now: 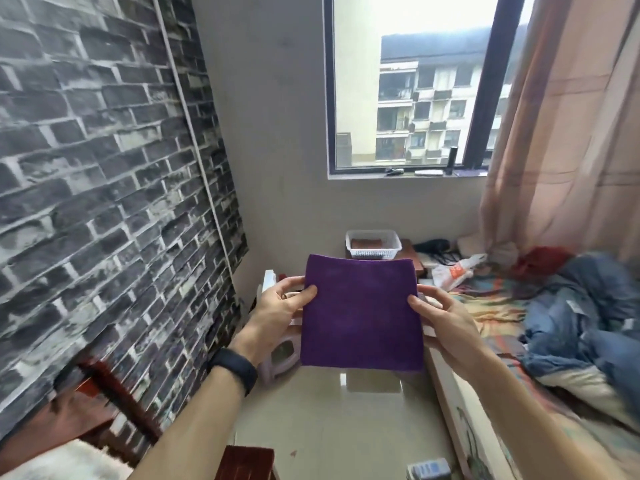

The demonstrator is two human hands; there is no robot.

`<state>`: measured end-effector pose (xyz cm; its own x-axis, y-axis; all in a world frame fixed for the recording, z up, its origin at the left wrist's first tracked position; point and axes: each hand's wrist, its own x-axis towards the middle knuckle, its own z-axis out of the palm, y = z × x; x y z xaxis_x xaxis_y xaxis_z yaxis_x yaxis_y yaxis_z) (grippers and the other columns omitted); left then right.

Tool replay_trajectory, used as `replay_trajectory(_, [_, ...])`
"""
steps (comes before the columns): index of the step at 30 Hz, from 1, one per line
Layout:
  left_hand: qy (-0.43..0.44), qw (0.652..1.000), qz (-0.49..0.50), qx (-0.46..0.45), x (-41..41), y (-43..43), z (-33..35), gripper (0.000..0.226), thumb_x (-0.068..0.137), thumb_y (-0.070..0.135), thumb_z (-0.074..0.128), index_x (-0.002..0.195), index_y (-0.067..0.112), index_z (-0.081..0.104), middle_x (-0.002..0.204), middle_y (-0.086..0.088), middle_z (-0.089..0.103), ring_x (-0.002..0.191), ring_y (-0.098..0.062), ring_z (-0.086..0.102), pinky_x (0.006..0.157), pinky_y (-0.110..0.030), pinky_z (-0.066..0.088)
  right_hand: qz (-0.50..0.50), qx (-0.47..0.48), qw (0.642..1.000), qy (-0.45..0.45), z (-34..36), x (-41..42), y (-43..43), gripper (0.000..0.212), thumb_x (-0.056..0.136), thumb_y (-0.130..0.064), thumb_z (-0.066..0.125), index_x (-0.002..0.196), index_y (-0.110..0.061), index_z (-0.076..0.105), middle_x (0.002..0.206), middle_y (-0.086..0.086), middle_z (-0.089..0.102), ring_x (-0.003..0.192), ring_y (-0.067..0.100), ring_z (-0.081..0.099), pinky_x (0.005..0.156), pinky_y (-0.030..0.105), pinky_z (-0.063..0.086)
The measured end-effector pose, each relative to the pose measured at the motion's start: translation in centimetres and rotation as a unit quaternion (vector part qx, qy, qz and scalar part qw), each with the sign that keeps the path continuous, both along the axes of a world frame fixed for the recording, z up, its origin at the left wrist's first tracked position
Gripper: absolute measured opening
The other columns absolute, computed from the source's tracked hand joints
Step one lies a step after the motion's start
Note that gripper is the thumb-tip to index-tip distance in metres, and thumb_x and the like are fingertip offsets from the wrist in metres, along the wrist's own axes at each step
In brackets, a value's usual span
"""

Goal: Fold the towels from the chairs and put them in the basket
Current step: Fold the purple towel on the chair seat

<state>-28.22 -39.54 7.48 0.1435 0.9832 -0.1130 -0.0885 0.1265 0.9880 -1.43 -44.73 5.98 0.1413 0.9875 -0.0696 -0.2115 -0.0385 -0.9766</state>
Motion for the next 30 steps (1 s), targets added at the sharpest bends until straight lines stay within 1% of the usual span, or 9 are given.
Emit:
replay_trajectory(3, [0.008,1.0,0.009,-0.008,1.6,4.8,-0.8,0.027,0.091,0.021,0.07,0.117,0.015,0.065,0.096,-0.006,0.074,0.072,-0.019,0.072,0.056,-0.033,0.056,-0.008,-0.015,1.0,-0.001,-0.7,1.2,4.9,0.02,0.098,-0.014,0.061,0.116,-0.019,0.065,0.103,0.002,0.077,0.085,0.018,0.074,0.068,0.042,0.06])
replay_trajectory(7, [0.013,1.0,0.007,-0.012,3.3,12.2,-2.4,0.023,0.092,0.021,0.07,0.114,0.015,0.065,0.093,-0.002,0.071,0.067,-0.017,0.07,0.054,-0.033,0.056,-0.023,-0.032,0.999,-0.011,-1.9,2.4,11.9,0.017,0.098,-0.013,0.06,0.113,-0.019,0.066,0.099,-0.001,0.076,0.077,0.013,0.073,0.06,0.035,0.057])
replay_trajectory(9, [0.013,1.0,-0.002,-0.021,3.8,16.3,-3.1,0.026,0.091,0.023,0.07,0.115,0.014,0.065,0.095,-0.004,0.071,0.065,-0.015,0.069,0.053,-0.031,0.055,-0.029,-0.036,0.999,-0.009,-2.5,2.8,15.6,0.016,0.098,-0.012,0.06,0.112,-0.019,0.066,0.096,-0.002,0.076,0.074,0.012,0.072,0.057,0.032,0.056])
replay_trajectory(12, [0.007,0.999,-0.018,-0.041,4.5,23.0,-4.0,0.03,0.089,0.024,0.072,0.116,0.012,0.067,0.104,-0.013,0.073,0.071,-0.02,0.069,0.056,-0.033,0.056,-0.048,-0.044,0.998,-0.003,-3.3,3.5,21.2,0.014,0.098,-0.011,0.06,0.108,-0.019,0.066,0.095,-0.001,0.074,0.071,0.011,0.071,0.055,0.031,0.056])
replay_trajectory(14, [0.007,0.998,-0.028,-0.052,5.2,27.6,-4.4,0.032,0.089,0.024,0.073,0.117,0.011,0.067,0.109,-0.013,0.073,0.078,-0.024,0.068,0.059,-0.034,0.057,-0.061,-0.05,0.997,-0.002,-3.6,4.0,24.9,0.014,0.098,-0.011,0.06,0.109,-0.017,0.065,0.097,0.001,0.073,0.071,0.012,0.071,0.056,0.032,0.057])
replay_trajectory(19, [0.038,0.994,-0.061,-0.078,7.6,37.2,-5.8,0.032,0.088,0.027,0.074,0.116,0.013,0.069,0.096,-0.003,0.074,0.078,-0.018,0.068,0.066,-0.033,0.058,-0.085,-0.078,0.993,0.008,-5.0,5.8,32.7,0.012,0.097,-0.011,0.061,0.106,-0.018,0.065,0.094,0.0,0.071,0.069,0.009,0.071,0.054,0.031,0.056])
replay_trajectory(23, [0.054,0.989,-0.081,-0.11,10.6,44.5,-8.4,0.031,0.088,0.028,0.074,0.116,0.014,0.07,0.094,0.001,0.075,0.076,-0.014,0.069,0.064,-0.031,0.057,-0.107,-0.11,0.988,0.013,-7.6,8.4,38.9,0.014,0.096,-0.011,0.062,0.107,-0.019,0.064,0.09,-0.004,0.072,0.066,0.007,0.07,0.055,0.03,0.054])
replay_trajectory(27, [0.067,0.981,-0.104,-0.15,14.3,50.9,-12.0,0.029,0.09,0.029,0.071,0.115,0.015,0.069,0.094,0.001,0.075,0.077,-0.013,0.069,0.066,-0.03,0.057,-0.115,-0.149,0.982,0.003,-11.1,11.8,45.7,0.013,0.098,-0.014,0.061,0.109,-0.02,0.063,0.088,-0.005,0.07,0.064,0.006,0.067,0.054,0.026,0.052])
replay_trajectory(30, [0.072,0.978,-0.098,-0.168,17.0,55.8,-14.4,0.028,0.092,0.03,0.07,0.117,0.017,0.067,0.094,0.003,0.075,0.075,-0.012,0.07,0.064,-0.028,0.055,-0.112,-0.177,0.978,0.003,-14.0,14.3,51.3,0.014,0.098,-0.015,0.06,0.111,-0.018,0.063,0.089,-0.003,0.069,0.067,0.007,0.065,0.06,0.028,0.052])
